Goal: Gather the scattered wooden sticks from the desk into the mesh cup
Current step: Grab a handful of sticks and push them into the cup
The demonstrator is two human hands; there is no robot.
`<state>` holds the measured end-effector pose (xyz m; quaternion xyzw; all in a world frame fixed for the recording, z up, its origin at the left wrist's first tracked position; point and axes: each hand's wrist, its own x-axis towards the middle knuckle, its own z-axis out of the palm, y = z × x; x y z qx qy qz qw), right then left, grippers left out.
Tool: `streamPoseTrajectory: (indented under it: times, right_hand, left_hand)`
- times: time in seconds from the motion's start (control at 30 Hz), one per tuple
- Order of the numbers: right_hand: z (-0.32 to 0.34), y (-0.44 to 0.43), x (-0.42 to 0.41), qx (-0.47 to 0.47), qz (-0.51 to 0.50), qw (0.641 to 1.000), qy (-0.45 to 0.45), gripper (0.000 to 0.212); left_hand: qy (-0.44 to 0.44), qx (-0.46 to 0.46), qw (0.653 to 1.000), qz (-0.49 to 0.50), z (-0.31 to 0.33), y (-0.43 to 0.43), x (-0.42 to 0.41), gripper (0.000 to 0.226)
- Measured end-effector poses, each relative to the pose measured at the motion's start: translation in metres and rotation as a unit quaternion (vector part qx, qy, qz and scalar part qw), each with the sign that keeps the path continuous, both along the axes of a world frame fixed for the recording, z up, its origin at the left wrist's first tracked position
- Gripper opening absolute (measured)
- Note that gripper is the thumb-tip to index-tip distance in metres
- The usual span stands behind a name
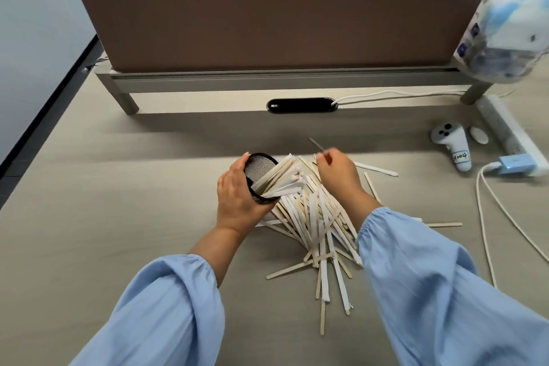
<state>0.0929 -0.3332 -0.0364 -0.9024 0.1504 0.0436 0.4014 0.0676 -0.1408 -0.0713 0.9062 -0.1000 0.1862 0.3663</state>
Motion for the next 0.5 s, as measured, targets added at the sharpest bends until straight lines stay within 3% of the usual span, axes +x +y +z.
streamPoseTrajectory:
  times: [0.07, 0.2, 0.5]
  right_hand:
    - [-0.011, -0.014, -0.011, -0.123, 0.006, 0.983, 0.136, 0.051]
    - [-0.025, -0.022, -0.041, -0.243, 0.036, 0.934, 0.258, 0.074]
    - [-0.052, 0.012, -0.065, -0.254, 0.117, 0.936, 0.212, 0.112]
  left_hand:
    - [0.002, 0.001, 1.0, 0.012, -0.002, -0.002, -0.002, 0.09]
    - [0.004, 0.004, 1.0, 0.013, -0.004, -0.009, -0.007, 0.089]
    - [0.015, 0.017, 1.0, 0.003, -0.011, -0.011, -0.018, 0.088]
